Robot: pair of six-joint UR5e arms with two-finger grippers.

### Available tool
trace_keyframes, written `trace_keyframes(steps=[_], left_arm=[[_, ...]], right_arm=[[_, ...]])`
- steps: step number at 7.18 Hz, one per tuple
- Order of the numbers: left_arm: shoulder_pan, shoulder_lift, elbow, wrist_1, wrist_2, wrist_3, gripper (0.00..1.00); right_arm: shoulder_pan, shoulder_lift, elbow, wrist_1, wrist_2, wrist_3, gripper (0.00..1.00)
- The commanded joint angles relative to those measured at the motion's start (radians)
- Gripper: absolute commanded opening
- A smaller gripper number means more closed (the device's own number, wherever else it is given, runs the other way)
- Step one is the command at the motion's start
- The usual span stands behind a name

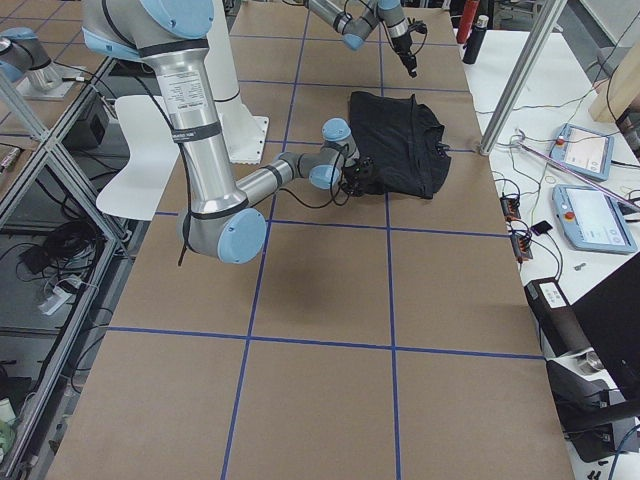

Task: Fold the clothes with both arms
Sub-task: 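Move the right gripper down to the folded shirt's side edge, then grasp the shirt edge with the right gripper and drag it toward the robot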

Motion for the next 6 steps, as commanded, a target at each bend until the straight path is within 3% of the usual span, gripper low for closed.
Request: trace_keyframes(steps=[1,3,6], left_arm=[[-0.001,0.002,0.000,0.000,0.000,0.000,0.37],[0.001,0.002,0.000,0.000,0.000,0.000,0.37],[0.001,0.002,0.000,0.000,-0.002,-0.003,0.37]], right_arm=[[0.002,0.000,0.010,0.000,0.008,-0.007,0.00],[0.007,-0.028,0.058,-0.001,0.033,-0.007,0.00],[0.007,-0.219,0.290,-0.004,0.065,0.002,0.00]])
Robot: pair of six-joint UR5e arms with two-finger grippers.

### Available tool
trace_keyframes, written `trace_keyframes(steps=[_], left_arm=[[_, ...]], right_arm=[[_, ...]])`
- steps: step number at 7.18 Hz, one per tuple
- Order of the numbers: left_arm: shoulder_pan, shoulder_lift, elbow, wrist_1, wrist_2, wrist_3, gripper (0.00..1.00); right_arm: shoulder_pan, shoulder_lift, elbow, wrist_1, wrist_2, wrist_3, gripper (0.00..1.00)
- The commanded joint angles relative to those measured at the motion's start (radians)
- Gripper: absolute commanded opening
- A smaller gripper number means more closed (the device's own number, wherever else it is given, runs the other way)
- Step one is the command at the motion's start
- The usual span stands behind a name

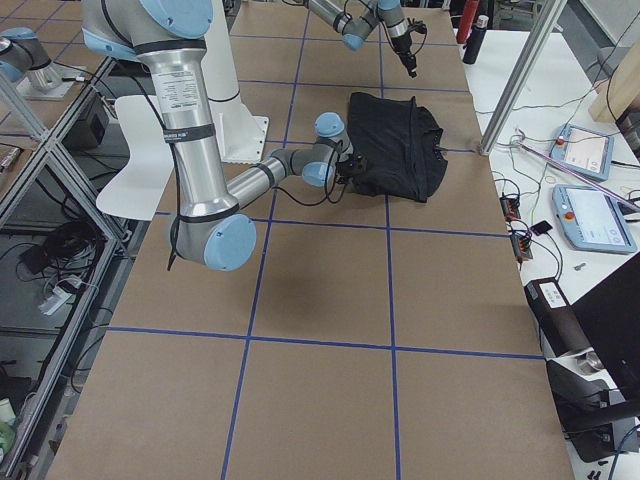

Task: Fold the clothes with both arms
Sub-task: 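Grasp the shirt edge with the right gripper and drag it toward the robot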

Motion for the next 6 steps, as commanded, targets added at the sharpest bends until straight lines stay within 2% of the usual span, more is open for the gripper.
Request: trace_keyframes(steps=[1,2,3,4,5,6], left_arm=[[0.000,-0.001,-0.002,0.000,-0.001,-0.001,0.37],[0.000,-0.004,-0.020,0.003,-0.003,-0.004,0.37],[0.000,-0.001,-0.049,0.011,-0.009,-0.004,0.37],[0.000,-0.003,-0.054,0.011,-0.009,-0.004,0.37],[-0.001,-0.003,-0.070,0.012,-0.010,-0.006,0.37],[0.000,-0.003,-0.083,0.012,-0.021,-0.038,0.38]], right_arm=[[-0.010,-0.194,0.191,0.005,0.038,0.048,0.00],[-0.052,-0.240,0.240,0.010,0.137,0.141,0.00],[-0.118,-0.259,0.277,0.010,0.223,0.163,0.00],[-0.164,-0.268,0.294,0.012,0.353,0.164,0.00],[-0.253,-0.266,0.323,0.010,0.379,0.168,0.00],[-0.351,-0.262,0.330,0.010,0.373,0.168,0.65]])
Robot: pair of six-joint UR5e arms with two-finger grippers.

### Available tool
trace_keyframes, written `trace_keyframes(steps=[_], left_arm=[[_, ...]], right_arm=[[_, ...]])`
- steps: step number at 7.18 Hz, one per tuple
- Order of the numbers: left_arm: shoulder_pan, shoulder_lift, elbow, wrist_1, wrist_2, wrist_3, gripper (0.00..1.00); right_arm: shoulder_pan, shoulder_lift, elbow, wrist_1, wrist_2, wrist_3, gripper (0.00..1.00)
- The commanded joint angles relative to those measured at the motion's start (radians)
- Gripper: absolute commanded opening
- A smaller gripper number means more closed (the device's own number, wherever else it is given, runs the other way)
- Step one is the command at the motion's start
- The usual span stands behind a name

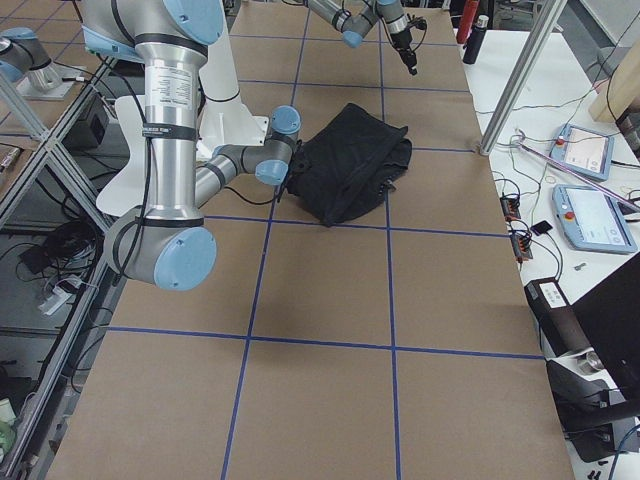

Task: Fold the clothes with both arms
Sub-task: 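Grasp the shirt edge with the right gripper and drag it toward the robot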

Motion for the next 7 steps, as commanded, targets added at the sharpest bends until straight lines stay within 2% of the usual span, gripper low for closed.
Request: trace_keyframes(steps=[1,2,3,4,5,6,7], left_arm=[[-0.001,0.001,-0.041,-0.001,-0.072,-0.041,0.38],[0.000,0.029,-0.089,-0.001,-0.094,-0.094,0.39],[0.011,0.043,-0.145,-0.001,-0.102,-0.166,0.41],[0.049,0.078,-0.206,-0.001,-0.111,-0.220,0.43],[0.094,0.154,-0.293,-0.001,-0.102,-0.228,0.51],[0.144,0.213,-0.345,-0.001,-0.072,-0.268,0.54],[0.239,0.215,-0.360,-0.001,0.015,-0.346,0.58]], right_arm=[[-0.162,0.004,0.018,0.000,0.021,0.004,1.00],[-0.146,0.007,0.018,0.001,0.019,0.004,1.00],[-0.060,0.028,0.041,0.000,0.039,-0.003,1.00],[0.036,0.054,0.059,-0.002,0.102,-0.003,1.00],[0.172,0.118,0.019,-0.006,0.134,-0.012,1.00],[0.256,0.178,-0.058,-0.009,0.133,-0.016,1.00],[0.311,0.227,-0.116,-0.011,0.131,-0.047,1.00]])
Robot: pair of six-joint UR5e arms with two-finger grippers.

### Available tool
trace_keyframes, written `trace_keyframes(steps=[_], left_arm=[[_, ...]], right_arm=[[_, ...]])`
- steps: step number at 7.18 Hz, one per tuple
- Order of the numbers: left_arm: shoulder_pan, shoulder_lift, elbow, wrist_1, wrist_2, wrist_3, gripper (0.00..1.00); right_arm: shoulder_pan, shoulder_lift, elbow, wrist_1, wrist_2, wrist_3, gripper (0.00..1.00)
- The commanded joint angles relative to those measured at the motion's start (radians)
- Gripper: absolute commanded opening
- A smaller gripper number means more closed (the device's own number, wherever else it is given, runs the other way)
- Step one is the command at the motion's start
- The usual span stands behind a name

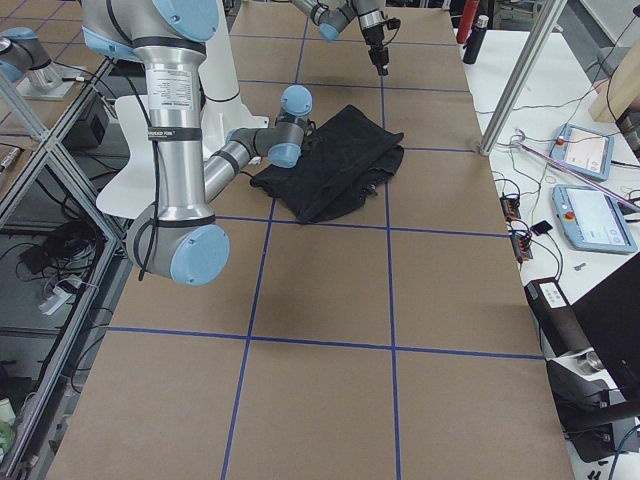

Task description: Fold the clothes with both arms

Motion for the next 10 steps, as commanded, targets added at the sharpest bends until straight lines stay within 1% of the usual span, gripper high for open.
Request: trace_keyframes(steps=[1,2,3,4,5,7,9,10], left_arm=[[0.183,0.035,-0.044,0.003,0.153,-0.096,0.58],[0.235,0.061,-0.033,0.021,0.216,-0.095,0.57],[0.248,0.060,-0.035,0.027,0.224,-0.095,0.57],[0.280,0.058,-0.026,0.056,0.241,-0.097,0.57],[0.286,0.057,-0.024,0.066,0.253,-0.097,0.57],[0.301,0.049,0.011,0.066,0.255,-0.095,0.57],[0.302,0.049,0.017,0.066,0.254,-0.086,0.54],[0.302,0.038,0.019,0.066,0.255,-0.087,0.45]], right_arm=[[0.115,0.082,-0.103,-0.006,-0.003,-0.092,1.00],[0.144,0.085,-0.134,-0.006,-0.009,-0.142,1.00],[0.148,0.100,-0.165,-0.006,-0.015,-0.169,1.00],[0.151,0.152,-0.226,-0.012,-0.015,-0.167,1.00],[0.151,0.165,-0.246,-0.015,-0.017,-0.167,1.00],[0.155,0.165,-0.248,-0.015,-0.017,-0.169,1.00],[0.161,0.163,-0.246,-0.015,-0.015,-0.169,1.00],[0.164,0.163,-0.246,-0.015,-0.015,-0.167,1.00]])
